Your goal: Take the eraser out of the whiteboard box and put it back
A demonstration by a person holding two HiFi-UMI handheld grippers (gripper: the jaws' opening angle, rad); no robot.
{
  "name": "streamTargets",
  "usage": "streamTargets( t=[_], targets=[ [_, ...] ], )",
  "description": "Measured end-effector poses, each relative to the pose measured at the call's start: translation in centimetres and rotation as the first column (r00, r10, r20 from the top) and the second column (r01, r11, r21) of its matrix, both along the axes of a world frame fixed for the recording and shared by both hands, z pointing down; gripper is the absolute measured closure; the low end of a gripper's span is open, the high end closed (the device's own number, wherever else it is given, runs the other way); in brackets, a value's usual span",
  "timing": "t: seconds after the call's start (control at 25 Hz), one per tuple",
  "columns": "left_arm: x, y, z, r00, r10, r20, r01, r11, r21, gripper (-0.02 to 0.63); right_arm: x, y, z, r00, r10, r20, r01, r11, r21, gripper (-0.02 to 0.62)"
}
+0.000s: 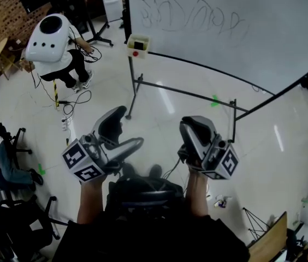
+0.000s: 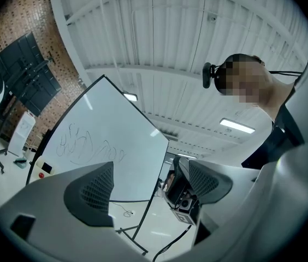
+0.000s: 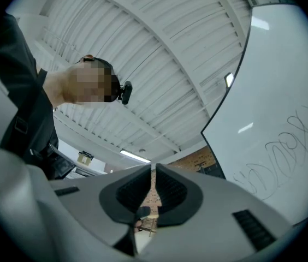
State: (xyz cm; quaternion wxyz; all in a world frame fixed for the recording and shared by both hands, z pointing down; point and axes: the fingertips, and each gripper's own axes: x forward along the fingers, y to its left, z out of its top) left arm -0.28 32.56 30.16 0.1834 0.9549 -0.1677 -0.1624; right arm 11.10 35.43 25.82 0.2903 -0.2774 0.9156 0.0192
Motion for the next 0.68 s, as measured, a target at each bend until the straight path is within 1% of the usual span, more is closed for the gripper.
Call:
streamTargets(
  t=[0.12, 0.24, 0.28, 0.44, 0.68],
  targets=[
    [-0.8, -0.6, -0.7, 1.000, 0.008, -0.010, -0.008, 1.000, 0.013, 0.176, -1.0, -0.6, -0.6, 1.000, 0.002, -0.013, -0.002, 1.000, 0.007, 0.557],
    [-1.9, -1.3, -0.9, 1.000, 0.009, -0.014, -0.008, 1.000, 0.019, 0.176, -2.2, -1.4, -1.4, 0.999, 0.017, -0.027, -0.016, 0.999, 0.044, 0.557],
    [-2.2, -1.6, -0.9, 1.000, 0.008, -0.017, -0.008, 1.000, 0.019, 0.176, -2.7, -1.6, -1.4, 1.000, 0.011, -0.028, -0.010, 0.999, 0.043, 0.557],
    [-3.8, -2.0, -1.1, 0.999, 0.002, -0.034, -0.001, 1.000, 0.020, 0.176, -4.6, -2.0, -0.8, 0.999, -0.022, -0.044, 0.022, 1.000, -0.009, 0.561],
    [-6.0, -2.4, -0.9, 0.999, 0.009, -0.046, -0.008, 1.000, 0.015, 0.176, -6.5, -2.7, -0.4, 0.998, 0.006, -0.059, -0.007, 1.000, -0.009, 0.561]
  ],
)
